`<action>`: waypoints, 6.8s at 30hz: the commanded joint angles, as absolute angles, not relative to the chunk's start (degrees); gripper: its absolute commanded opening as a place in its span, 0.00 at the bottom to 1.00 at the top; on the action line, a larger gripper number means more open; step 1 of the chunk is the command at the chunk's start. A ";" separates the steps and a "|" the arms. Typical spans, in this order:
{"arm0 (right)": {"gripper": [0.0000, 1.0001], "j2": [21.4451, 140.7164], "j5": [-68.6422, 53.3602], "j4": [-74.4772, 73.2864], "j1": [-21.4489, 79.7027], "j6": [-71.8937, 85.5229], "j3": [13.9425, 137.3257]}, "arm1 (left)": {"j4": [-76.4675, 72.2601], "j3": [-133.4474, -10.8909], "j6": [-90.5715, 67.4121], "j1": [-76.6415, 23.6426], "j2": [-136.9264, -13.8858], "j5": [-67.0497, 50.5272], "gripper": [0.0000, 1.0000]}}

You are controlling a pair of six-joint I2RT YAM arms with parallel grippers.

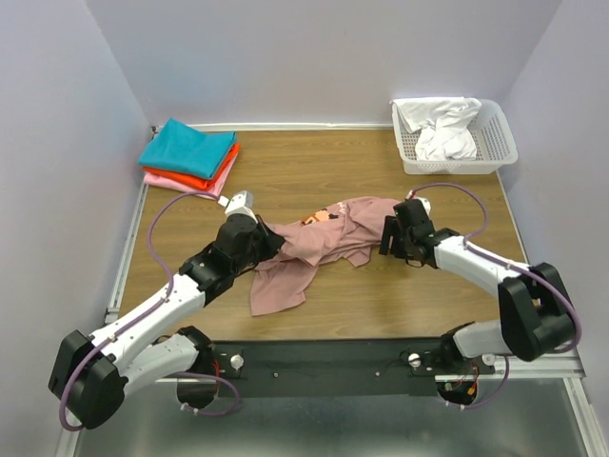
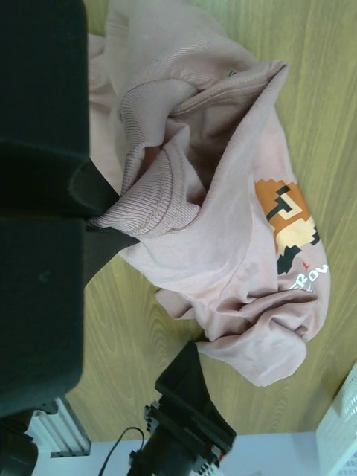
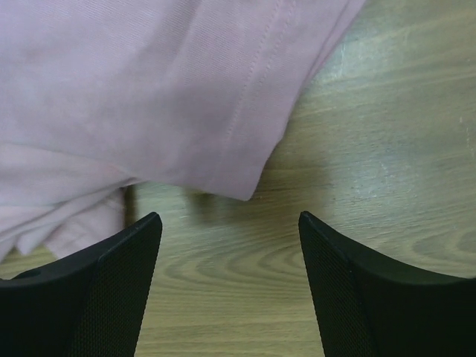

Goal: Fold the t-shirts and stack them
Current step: Flatten the tshirt out

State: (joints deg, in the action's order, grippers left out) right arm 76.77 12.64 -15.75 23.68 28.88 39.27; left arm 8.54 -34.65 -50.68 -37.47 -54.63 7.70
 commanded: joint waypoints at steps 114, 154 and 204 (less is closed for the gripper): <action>1.00 52.12 19.77 -32.96 16.00 36.47 38.41 | 5.01 -42.71 -42.45 -16.00 -91.66 3.25 0.64; 0.68 70.39 27.33 -32.35 15.21 51.50 32.78 | 21.01 -36.30 -48.87 -18.02 -48.78 13.45 0.00; 0.01 48.25 23.11 -33.22 13.36 25.84 90.78 | 18.89 -100.42 -34.28 -18.02 -47.10 25.31 0.00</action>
State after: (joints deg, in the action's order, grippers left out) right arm 46.46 21.12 -31.51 13.76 30.20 86.19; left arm 21.17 -92.36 -40.01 -18.11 -44.12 22.13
